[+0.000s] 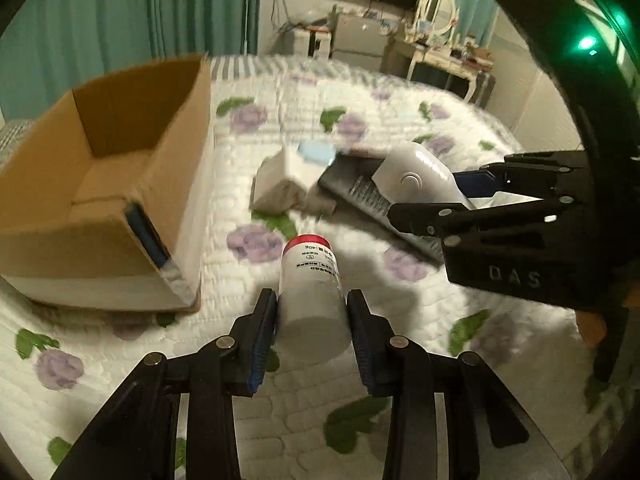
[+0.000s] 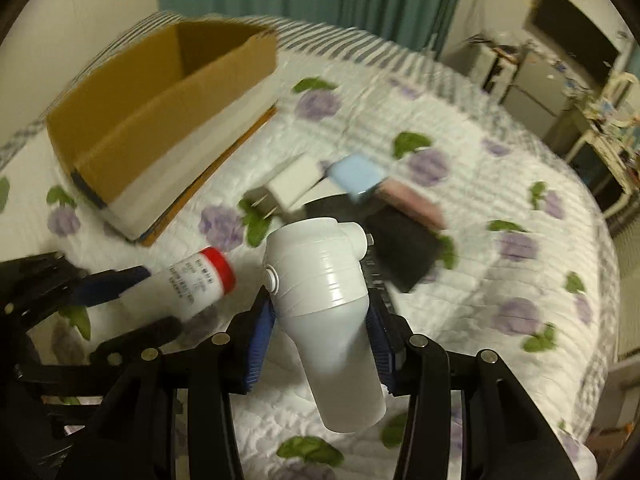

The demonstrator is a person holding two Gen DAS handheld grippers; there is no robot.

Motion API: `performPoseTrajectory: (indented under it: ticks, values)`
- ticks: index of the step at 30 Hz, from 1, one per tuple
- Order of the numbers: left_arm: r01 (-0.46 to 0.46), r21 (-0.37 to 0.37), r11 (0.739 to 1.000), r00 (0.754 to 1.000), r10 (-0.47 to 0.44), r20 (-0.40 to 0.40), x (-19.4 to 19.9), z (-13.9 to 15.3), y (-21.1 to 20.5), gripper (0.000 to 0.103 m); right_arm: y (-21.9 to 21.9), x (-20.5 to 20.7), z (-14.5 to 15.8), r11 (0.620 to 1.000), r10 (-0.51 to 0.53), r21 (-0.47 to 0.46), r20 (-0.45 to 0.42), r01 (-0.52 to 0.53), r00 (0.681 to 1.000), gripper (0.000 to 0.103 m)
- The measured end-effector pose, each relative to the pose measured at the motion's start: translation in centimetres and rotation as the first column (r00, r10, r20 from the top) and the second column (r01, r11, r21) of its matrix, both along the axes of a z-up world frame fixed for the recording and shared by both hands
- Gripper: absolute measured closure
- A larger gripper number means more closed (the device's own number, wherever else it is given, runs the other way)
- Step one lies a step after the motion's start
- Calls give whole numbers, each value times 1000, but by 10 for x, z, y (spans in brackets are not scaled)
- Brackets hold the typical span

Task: Organize rigid objects
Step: 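Carry both bottles over the cardboard box and release them inside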

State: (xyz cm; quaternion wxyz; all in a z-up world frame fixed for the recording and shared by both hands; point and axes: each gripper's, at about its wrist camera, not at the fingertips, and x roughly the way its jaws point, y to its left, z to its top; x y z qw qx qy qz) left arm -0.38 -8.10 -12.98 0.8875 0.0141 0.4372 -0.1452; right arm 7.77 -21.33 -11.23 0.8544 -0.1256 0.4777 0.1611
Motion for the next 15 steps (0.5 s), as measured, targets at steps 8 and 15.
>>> performPoseTrajectory:
  ticks: [8, 15]
  values:
    - [-6, -70, 998, 986, 17, 166, -8, 74, 20, 67, 1, -16, 76, 998, -55, -2, 111, 56, 992, 58]
    - [-17, -84, 996, 959, 40, 280, 15, 131, 64, 67, 42, -23, 137, 999, -23, 27, 206, 18, 978, 58]
